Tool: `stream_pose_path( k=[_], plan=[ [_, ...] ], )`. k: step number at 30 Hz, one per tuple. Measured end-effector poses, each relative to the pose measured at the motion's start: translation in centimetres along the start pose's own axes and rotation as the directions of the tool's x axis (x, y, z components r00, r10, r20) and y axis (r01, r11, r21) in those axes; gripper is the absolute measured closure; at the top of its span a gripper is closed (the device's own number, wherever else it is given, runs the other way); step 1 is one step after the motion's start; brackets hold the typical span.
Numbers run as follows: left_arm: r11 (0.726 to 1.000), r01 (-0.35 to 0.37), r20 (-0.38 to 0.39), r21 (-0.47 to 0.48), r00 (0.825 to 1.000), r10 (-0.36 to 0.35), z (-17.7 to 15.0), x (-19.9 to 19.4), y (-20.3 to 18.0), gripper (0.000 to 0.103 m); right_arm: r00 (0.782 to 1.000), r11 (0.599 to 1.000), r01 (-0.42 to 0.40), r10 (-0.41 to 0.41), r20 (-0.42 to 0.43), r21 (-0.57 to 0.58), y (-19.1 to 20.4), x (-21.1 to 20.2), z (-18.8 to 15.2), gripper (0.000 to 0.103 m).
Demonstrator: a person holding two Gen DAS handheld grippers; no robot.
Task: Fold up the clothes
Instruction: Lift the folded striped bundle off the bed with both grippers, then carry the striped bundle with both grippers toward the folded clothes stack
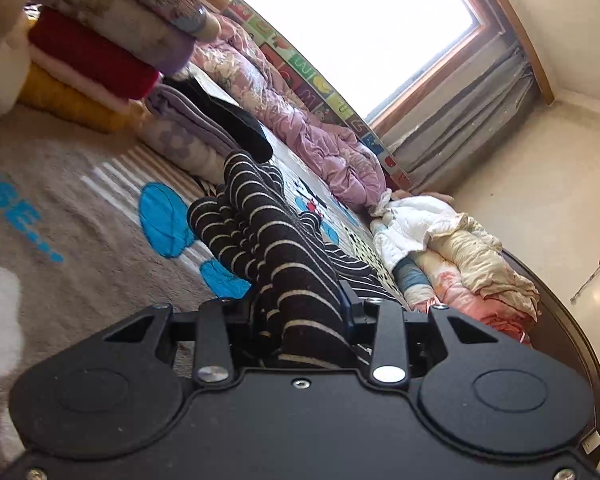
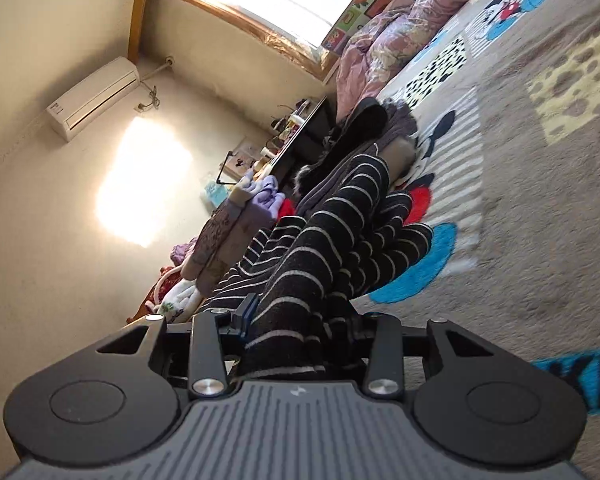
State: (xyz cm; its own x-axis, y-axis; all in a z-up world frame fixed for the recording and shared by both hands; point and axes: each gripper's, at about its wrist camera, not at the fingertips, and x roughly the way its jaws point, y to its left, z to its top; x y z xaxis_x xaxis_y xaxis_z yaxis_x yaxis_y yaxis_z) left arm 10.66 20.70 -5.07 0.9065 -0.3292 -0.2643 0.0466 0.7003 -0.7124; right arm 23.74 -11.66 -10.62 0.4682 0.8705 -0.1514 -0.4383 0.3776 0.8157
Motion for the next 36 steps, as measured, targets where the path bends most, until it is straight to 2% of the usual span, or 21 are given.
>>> stream_pose_path(
  k=[6, 11, 17, 22, 26, 28, 34, 36],
  plan=[
    [0.999, -0.011, 0.133, -0.043, 0.991, 0.017, 4.6, -5.6, 1.1, 0.068, 0.993, 0.991, -0.087, 0.079, -0.089, -0.098, 6.5, 4.9, 1.2, 0.062],
    [0.998, -0.026, 0.258, -0.055, 0.965, 0.039, 9.6, -9.7, 1.7, 0.068, 0.976, 0.972, -0.180, 0.157, -0.153, -0.148, 12.1, 9.8, 3.0, 0.062],
    [0.996, -0.072, 0.394, -0.060, 0.915, 0.090, 15.2, -15.7, 3.4, 0.068, 0.935, 0.939, -0.317, 0.286, -0.211, -0.131, 18.2, 17.5, 4.6, 0.062],
    [0.989, -0.133, 0.491, -0.061, 0.859, 0.146, 19.9, -20.5, 5.8, 0.068, 0.880, 0.903, -0.422, 0.385, -0.277, -0.087, 23.4, 24.6, 4.0, 0.062],
    [0.981, -0.182, 0.534, -0.073, 0.823, 0.192, 22.7, -22.6, 8.0, 0.068, 0.839, 0.880, -0.474, 0.445, -0.313, -0.021, 26.3, 30.1, 3.1, 0.062],
    [0.977, -0.197, 0.546, -0.079, 0.812, 0.208, 23.5, -23.1, 9.1, 0.068, 0.824, 0.872, -0.489, 0.464, -0.325, 0.005, 27.3, 32.3, 2.6, 0.062],
    [0.968, -0.227, 0.554, -0.108, 0.795, 0.248, 25.0, -23.4, 12.8, 0.068, 0.797, 0.867, -0.495, 0.481, -0.366, 0.061, 27.4, 37.6, 1.9, 0.062],
    [0.965, -0.225, 0.551, -0.131, 0.793, 0.260, 24.9, -23.1, 14.4, 0.068, 0.798, 0.874, -0.480, 0.471, -0.377, 0.075, 26.6, 39.2, 1.6, 0.062]
  ],
)
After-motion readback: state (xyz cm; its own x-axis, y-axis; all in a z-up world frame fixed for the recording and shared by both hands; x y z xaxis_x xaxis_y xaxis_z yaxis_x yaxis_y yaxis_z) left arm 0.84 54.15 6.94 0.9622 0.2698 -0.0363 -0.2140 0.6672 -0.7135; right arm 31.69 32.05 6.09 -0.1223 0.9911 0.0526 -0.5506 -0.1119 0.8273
